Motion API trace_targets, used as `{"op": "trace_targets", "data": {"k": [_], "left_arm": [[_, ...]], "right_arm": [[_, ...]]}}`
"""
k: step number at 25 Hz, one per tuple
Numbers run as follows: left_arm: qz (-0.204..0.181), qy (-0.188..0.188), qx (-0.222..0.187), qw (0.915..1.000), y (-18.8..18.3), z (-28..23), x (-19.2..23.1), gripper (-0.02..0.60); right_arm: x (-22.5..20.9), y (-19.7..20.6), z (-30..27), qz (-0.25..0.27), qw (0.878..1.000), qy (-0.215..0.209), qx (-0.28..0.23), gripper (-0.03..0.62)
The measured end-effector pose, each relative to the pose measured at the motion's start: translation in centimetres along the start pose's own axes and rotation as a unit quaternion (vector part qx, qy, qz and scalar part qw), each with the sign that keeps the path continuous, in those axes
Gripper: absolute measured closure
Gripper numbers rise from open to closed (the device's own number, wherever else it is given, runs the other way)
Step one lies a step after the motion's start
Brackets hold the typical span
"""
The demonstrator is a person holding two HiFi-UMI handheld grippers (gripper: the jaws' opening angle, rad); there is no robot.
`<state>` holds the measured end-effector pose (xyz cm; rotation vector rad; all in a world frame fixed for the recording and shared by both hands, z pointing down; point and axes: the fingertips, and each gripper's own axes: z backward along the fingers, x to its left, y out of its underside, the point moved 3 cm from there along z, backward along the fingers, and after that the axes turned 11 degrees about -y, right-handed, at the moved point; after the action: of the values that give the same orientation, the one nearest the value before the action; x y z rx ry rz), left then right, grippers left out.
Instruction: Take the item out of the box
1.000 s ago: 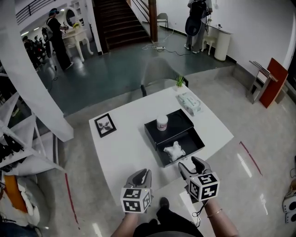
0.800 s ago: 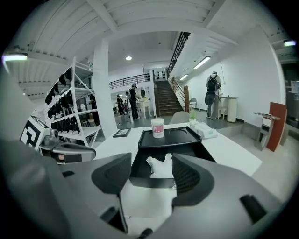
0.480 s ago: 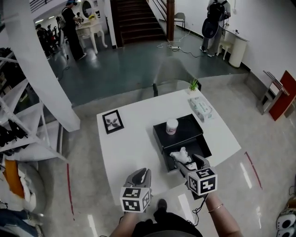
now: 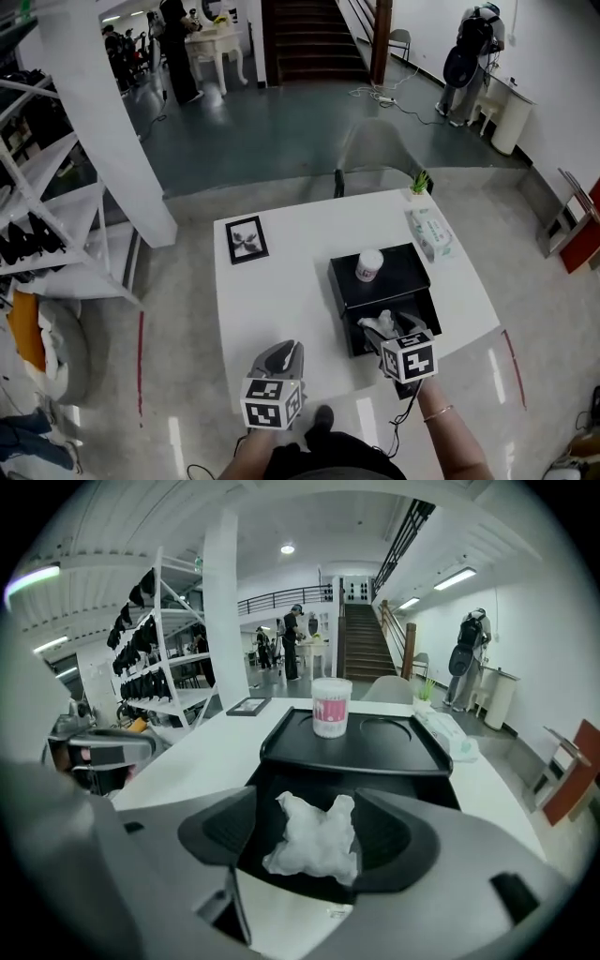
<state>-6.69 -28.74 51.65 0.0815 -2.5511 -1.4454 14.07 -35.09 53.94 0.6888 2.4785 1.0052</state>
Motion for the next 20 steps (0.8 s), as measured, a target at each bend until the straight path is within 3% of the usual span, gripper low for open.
{"op": "trace_targets", "data": {"k": [12, 20], "left_arm": [[0.024, -0.026, 0.005, 0.9994, -0.1, -1.0, 2.0, 0.535], [0.029, -0.021, 0.011, 0.9993, 0.2, -1.4, 1.9, 0.535]], "right_arm": [[-1.4, 1.6, -3.6, 0.013, 0.996, -0.003, 0.092, 0.261], [-1.2, 2.2, -4.3, 0.036, 0.985, 0.016, 0.165, 0.252]]}}
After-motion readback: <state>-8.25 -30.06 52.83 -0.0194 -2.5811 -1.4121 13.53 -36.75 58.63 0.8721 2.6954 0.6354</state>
